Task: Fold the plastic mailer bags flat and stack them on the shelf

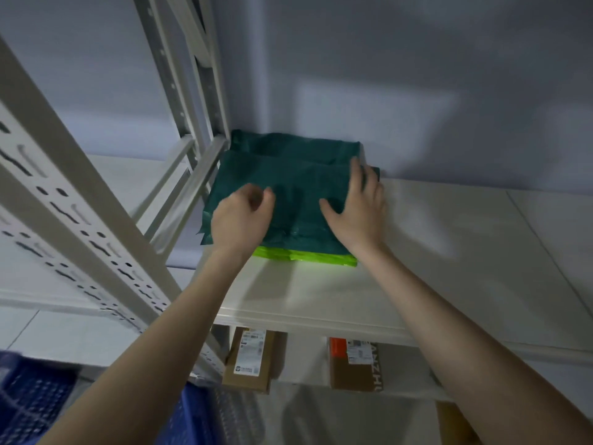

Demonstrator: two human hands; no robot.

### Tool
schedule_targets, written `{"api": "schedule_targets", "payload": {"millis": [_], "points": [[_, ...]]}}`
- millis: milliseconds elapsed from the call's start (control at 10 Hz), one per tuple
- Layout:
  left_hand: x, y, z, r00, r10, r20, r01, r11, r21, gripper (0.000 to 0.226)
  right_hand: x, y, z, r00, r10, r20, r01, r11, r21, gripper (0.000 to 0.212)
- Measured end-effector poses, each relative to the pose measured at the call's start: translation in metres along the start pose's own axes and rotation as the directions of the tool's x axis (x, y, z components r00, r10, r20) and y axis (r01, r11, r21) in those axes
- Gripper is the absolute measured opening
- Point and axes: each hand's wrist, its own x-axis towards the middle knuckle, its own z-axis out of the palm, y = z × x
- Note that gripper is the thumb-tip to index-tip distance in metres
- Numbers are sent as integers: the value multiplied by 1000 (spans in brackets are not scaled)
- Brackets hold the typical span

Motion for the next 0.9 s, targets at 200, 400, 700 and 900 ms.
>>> {"api": "schedule_targets", "payload": {"millis": [200,400,700,900], "points": [[46,-16,38,889,339,308,-443,806,392,63,15,-20,31,915,-224,334,282,950,-134,73],[54,-45,52,869,187,458,-410,789,457,60,16,-12,53,845,-94,527,211,963,-166,65],[60,-36,50,840,138,525,-449,719,530,64,29,-20,41,825,-39,564,159,973,-166,73],[63,-9,37,854,254,454,-486,703,520,73,31,-13,7,899,-126,419,189,975,-113,74]]}}
